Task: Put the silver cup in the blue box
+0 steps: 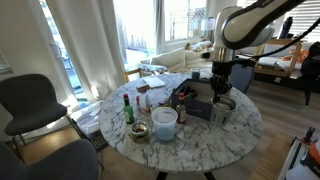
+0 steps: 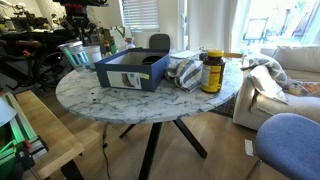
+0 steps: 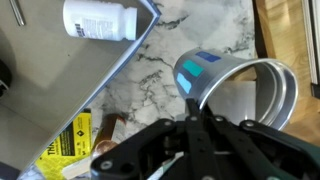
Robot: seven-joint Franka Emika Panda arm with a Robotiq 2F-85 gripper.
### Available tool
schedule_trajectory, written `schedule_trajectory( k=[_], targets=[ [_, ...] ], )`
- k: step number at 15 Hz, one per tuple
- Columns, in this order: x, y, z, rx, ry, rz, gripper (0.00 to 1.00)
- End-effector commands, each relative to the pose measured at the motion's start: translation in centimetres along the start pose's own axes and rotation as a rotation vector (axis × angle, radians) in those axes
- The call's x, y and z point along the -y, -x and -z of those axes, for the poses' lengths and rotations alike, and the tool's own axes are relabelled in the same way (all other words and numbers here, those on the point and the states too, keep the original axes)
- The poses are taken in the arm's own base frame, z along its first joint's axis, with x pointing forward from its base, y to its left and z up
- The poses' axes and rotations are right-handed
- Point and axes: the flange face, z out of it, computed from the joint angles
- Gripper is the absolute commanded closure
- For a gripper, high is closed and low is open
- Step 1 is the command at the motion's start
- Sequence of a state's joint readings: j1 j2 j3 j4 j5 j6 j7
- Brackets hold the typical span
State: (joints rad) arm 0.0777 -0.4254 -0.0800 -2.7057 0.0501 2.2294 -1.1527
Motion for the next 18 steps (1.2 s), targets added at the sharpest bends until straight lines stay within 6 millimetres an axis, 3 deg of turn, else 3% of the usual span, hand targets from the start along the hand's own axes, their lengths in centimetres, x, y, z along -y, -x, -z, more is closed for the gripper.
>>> schedule_trajectory(
  k=[1, 3, 5, 7, 11, 14, 18],
  targets=[
    [0.2, 1.3, 1.5, -0.029, 0.02, -0.034, 0.95],
    [0.7, 3.4, 3.5, -0.074, 0.055, -0.077, 0.95],
    [1.0, 3.7, 4.6, -0.152, 0.078, -0.104, 0.99],
    [1.3, 5.3, 7.5, -0.28, 0.106, -0.152, 0.99],
    [0.4, 11.3, 11.2, -0.393, 0.137, -0.338, 0.99],
    [-2.9, 15.1, 11.1, -0.452, 0.152, -0.5, 0.99],
    [-7.6, 15.6, 10.6, -0.55, 0.146, -0.711, 0.99]
  ],
)
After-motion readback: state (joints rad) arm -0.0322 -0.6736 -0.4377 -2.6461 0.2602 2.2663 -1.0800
